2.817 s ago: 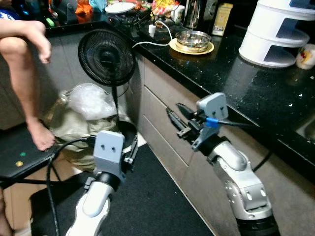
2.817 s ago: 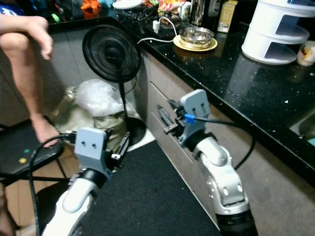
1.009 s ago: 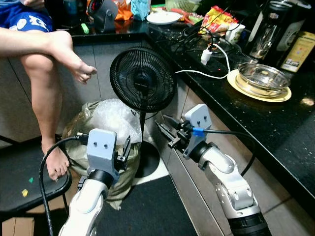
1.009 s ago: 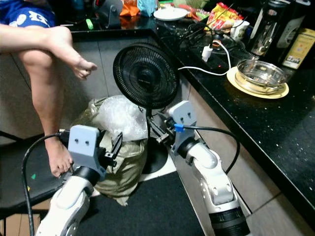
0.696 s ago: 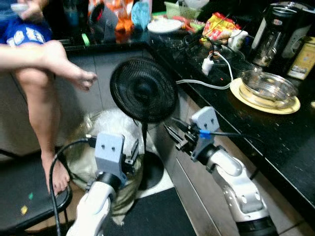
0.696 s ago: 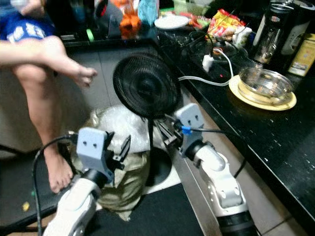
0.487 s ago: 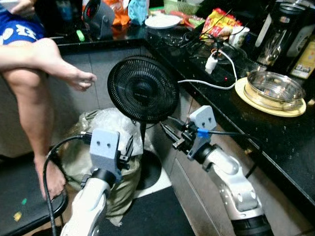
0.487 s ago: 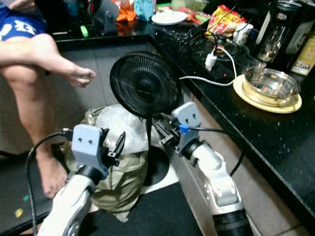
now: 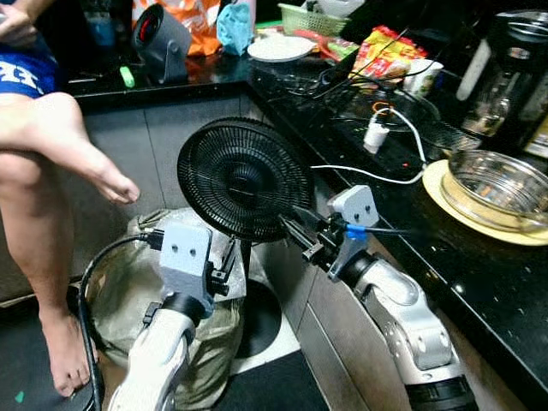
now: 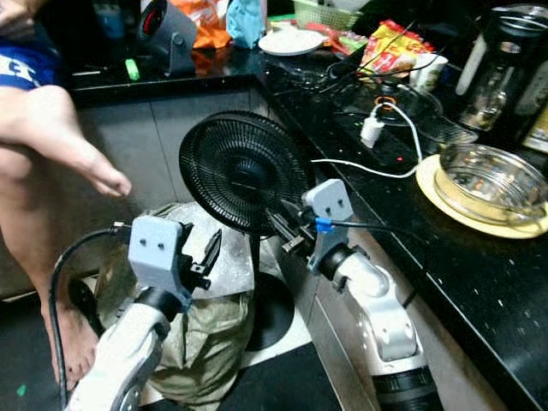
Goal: Kitchen organization
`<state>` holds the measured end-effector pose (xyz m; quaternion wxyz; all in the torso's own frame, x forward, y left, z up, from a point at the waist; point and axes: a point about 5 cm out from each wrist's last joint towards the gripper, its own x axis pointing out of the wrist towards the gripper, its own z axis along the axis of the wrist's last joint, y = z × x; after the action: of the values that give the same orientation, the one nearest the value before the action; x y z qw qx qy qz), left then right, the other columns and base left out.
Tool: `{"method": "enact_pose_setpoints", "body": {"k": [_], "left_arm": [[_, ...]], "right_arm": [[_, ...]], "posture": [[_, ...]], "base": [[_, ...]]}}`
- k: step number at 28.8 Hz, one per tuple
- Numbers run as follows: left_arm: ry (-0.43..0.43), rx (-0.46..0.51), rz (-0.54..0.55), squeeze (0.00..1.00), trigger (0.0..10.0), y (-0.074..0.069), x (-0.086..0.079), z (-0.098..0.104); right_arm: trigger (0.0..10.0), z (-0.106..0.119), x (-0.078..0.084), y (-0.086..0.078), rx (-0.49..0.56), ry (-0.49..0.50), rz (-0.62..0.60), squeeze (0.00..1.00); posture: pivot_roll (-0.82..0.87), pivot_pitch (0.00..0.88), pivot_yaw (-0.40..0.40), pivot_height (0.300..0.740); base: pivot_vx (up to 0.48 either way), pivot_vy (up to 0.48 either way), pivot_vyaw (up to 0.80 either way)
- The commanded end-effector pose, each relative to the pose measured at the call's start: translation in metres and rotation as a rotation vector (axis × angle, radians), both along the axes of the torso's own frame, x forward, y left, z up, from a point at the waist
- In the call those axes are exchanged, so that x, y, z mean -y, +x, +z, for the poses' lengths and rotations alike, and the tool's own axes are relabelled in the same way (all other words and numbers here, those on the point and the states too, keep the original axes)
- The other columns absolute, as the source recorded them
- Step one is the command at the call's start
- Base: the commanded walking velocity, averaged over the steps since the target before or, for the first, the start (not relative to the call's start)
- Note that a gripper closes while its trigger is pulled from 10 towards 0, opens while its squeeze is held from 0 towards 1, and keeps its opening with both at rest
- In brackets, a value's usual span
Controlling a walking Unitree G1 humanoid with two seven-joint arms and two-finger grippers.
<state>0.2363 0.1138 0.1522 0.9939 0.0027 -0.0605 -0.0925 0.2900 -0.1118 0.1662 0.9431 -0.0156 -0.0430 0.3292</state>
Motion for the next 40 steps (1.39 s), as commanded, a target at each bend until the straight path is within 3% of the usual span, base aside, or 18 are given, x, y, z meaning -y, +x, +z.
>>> {"method": "enact_pose_setpoints", "body": {"k": [1, 9, 13, 16, 17, 18, 20, 23, 25, 26, 27, 30, 32, 33, 36, 40], "left_arm": [[0.0, -0.009, -0.001, 0.0, 10.0, -0.001, 0.002, -0.001], [0.0, -0.009, 0.0, 0.0, 10.0, -0.001, 0.002, 0.0], [0.001, -0.008, 0.0, 0.0, 10.0, -0.001, 0.001, 0.0], [0.01, 0.01, -0.006, 0.0, 10.0, 0.0, 0.0, 0.003], [0.01, 0.01, -0.006, 0.0, 10.0, 0.0, 0.0, 0.003], [0.029, 0.057, -0.009, 0.0, 10.0, 0.003, -0.002, 0.014], [0.023, 0.092, 0.008, 0.0, 10.0, 0.008, -0.005, 0.023], [0.015, 0.115, 0.015, 0.0, 10.0, 0.01, -0.007, 0.03], [0.025, 0.181, 0.016, 0.0, 10.0, 0.014, -0.008, 0.048], [0.025, 0.181, 0.016, 0.0, 10.0, 0.014, -0.008, 0.048], [0.054, 0.253, 0.002, 0.0, 10.0, 0.016, -0.008, 0.067], [0.07, 0.273, 0.002, 0.0, 10.0, 0.016, -0.008, 0.072], [0.089, 0.296, 0.009, 0.0, 10.0, 0.016, -0.01, 0.077], [0.089, 0.296, 0.009, 0.0, 10.0, 0.016, -0.01, 0.077], [0.101, 0.305, 0.027, 0.0, 10.0, 0.02, -0.013, 0.08], [0.105, 0.303, 0.036, 0.0, 10.0, 0.021, -0.014, 0.08]], "right_arm": [[10.0, 0.002, 0.001, 0.0, -0.005, 0.002, 0.006, 0.0], [10.0, 0.004, 0.002, -0.001, -0.019, 0.042, 0.028, 0.0], [10.0, 0.01, 0.002, -0.004, -0.06, 0.149, 0.119, 0.0], [10.0, 0.033, 0.006, -0.005, -0.119, 0.384, 0.238, 0.0], [10.0, 0.033, 0.006, -0.005, -0.119, 0.384, 0.238, 0.0], [10.0, 0.056, 0.011, 0.003, -0.075, 0.479, 0.233, 0.0], [10.0, 0.073, 0.018, 0.013, -0.032, 0.538, 0.182, 0.0], [10.0, 0.081, 0.022, 0.018, -0.022, 0.565, 0.146, 0.0], [10.0, 0.097, 0.035, 0.031, -0.019, 0.671, 0.068, 0.0], [10.0, 0.097, 0.035, 0.031, -0.019, 0.671, 0.068, 0.0], [10.0, 0.113, 0.048, 0.038, 0.023, 0.712, 0.021, 0.0], [10.0, 0.117, 0.05, 0.038, 0.04, 0.703, 0.012, 0.0], [10.0, 0.126, 0.051, 0.042, 0.063, 0.606, -0.028, 0.0], [10.0, 0.126, 0.051, 0.042, 0.063, 0.606, -0.028, 0.0], [10.0, 0.136, 0.05, 0.049, 0.092, 0.419, -0.133, 0.0], [10.0, 0.138, 0.05, 0.052, 0.104, 0.354, -0.183, 0.0]], "posture": [[0.06, 0.0, -0.046, 0.74], [0.06, 0.0, -0.045, 0.74], [0.06, 0.0, -0.044, 0.74], [0.07, 0.0, -0.044, 0.74], [0.07, 0.0, -0.044, 0.74], [0.06, 0.0, -0.046, 0.74], [0.06, 0.0, -0.048, 0.74], [0.06, 0.0, -0.048, 0.74], [0.07, 0.0, -0.056, 0.74], [0.07, 0.0, -0.056, 0.74], [0.07, 0.0, -0.058, 0.74], [0.07, 0.0, -0.058, 0.74], [0.07, 0.0, -0.057, 0.74], [0.07, 0.0, -0.057, 0.74], [0.07, 0.0, -0.059, 0.74], [0.07, 0.0, -0.062, 0.74]], "base": [[0.337, 0.0, 0.0], [0.338, 0.0, 0.0], [0.338, 0.0, 0.0], [0.334, 0.0, 0.0], [0.33, 0.0, 0.0], [0.0, 0.0, 0.0], [0.0, 0.0, 0.0], [0.0, 0.0, 0.0], [0.0, 0.0, 0.0], [0.0, 0.0, 0.0], [0.0, 0.0, 0.0], [0.0, 0.0, -0.27], [0.0, 0.0, -0.8], [0.0, 0.0, -0.8], [0.0, 0.0, -0.8], [0.0, 0.0, -0.79]]}}
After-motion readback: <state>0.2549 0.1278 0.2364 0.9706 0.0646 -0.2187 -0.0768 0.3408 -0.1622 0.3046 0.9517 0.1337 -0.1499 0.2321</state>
